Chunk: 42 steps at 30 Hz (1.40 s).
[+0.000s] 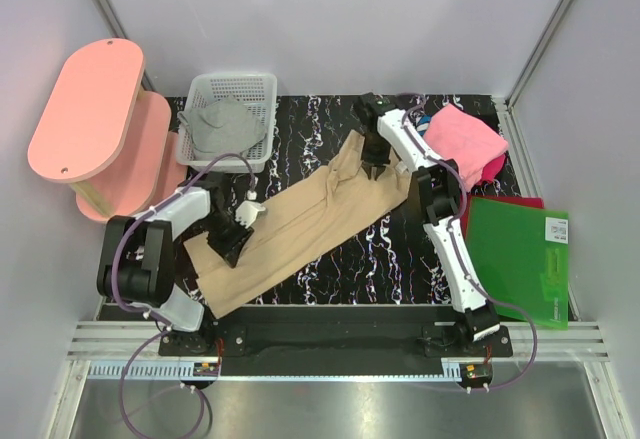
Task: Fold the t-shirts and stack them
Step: Rotate the tshirt 60 degrees
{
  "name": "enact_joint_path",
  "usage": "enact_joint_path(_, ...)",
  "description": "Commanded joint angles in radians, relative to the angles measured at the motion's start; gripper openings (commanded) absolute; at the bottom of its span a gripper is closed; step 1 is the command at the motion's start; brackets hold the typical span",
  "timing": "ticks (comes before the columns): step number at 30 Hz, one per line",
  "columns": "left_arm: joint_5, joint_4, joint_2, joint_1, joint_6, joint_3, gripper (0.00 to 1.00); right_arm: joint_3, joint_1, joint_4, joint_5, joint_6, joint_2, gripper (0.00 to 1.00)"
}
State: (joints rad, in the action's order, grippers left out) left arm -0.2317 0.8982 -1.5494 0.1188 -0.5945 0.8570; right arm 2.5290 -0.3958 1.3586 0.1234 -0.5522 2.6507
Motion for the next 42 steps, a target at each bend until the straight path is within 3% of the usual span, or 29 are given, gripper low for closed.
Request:
enact_joint_path(1,-0.158,0.097,-0.026,0.059,0.036,0.069,0.33,0.169,0.057,-0.05,-0.06,0.054,0.147,0.29)
enact_joint_path(13,-0.274,0.189,-0.153,0.283,0.064,0.205,0.34,0.252,0.209,-0.243,-0.263,0.087,0.126,0.35)
enact_joint_path(20,-0.247,0.151,-0.219,0.317,0.076,0.25,0.33,0.266,0.221,-0.319,-0.406,0.141,0.108,0.37)
enact_joint_path(25,-0.158,0.166,-0.183,0.302,0.079,0.359,0.33,0.255,0.203,-0.332,-0.38,0.166,0.061,0.39)
enact_joint_path(31,-0.071,0.163,-0.127,0.15,0.079,0.453,0.33,0.22,0.178,-0.3,-0.295,0.183,-0.01,0.39)
enact_joint_path(35,0.038,0.09,-0.139,0.067,0.084,0.412,0.33,0.154,0.134,-0.241,-0.188,0.155,-0.107,0.39)
enact_joint_path(42,0.048,0.03,-0.233,0.067,0.078,0.34,0.32,-0.065,0.072,-0.135,-0.036,0.101,-0.258,0.39)
